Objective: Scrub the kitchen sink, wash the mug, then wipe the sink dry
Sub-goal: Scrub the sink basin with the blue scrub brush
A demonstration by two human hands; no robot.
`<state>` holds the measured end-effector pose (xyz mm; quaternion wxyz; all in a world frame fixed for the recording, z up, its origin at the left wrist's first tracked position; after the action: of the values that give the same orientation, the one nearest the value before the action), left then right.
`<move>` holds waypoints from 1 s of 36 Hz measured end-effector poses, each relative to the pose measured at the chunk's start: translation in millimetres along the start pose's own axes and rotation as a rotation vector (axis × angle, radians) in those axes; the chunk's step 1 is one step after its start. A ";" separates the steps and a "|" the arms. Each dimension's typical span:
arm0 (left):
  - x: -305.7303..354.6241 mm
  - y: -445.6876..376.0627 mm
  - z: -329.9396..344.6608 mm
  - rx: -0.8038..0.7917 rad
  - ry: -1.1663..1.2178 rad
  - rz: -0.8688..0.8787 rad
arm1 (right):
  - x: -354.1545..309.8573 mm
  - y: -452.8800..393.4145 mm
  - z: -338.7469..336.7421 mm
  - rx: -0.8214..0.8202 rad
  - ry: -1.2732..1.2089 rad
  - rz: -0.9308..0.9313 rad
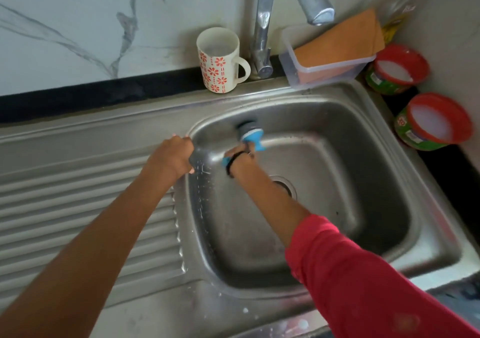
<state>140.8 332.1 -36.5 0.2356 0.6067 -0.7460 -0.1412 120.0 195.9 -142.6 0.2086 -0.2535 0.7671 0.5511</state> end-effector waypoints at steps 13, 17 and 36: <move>-6.7 -1.2 -1.4 -0.009 0.022 0.006 | 9.3 18.0 8.9 0.086 -0.380 0.120; -6.7 -0.4 -2.0 -0.004 0.028 0.006 | 26.3 44.7 43.9 -0.106 -0.492 0.160; -8.4 2.5 -1.9 -0.027 0.088 0.008 | 94.1 58.5 29.6 -0.133 0.811 -0.144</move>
<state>140.9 340.9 -35.1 0.2770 0.6061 -0.7353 -0.1235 11.2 224.5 -164.8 -0.0892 -0.5160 0.7301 0.4390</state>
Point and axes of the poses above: each hand's wrist, its own y-axis away from the middle knuckle, its own z-axis out of the palm, x = y × z, the point moved 7 cm from there along -y, towards the middle knuckle, and after that the axes turned 11 degrees about y, right-handed, at the moved point
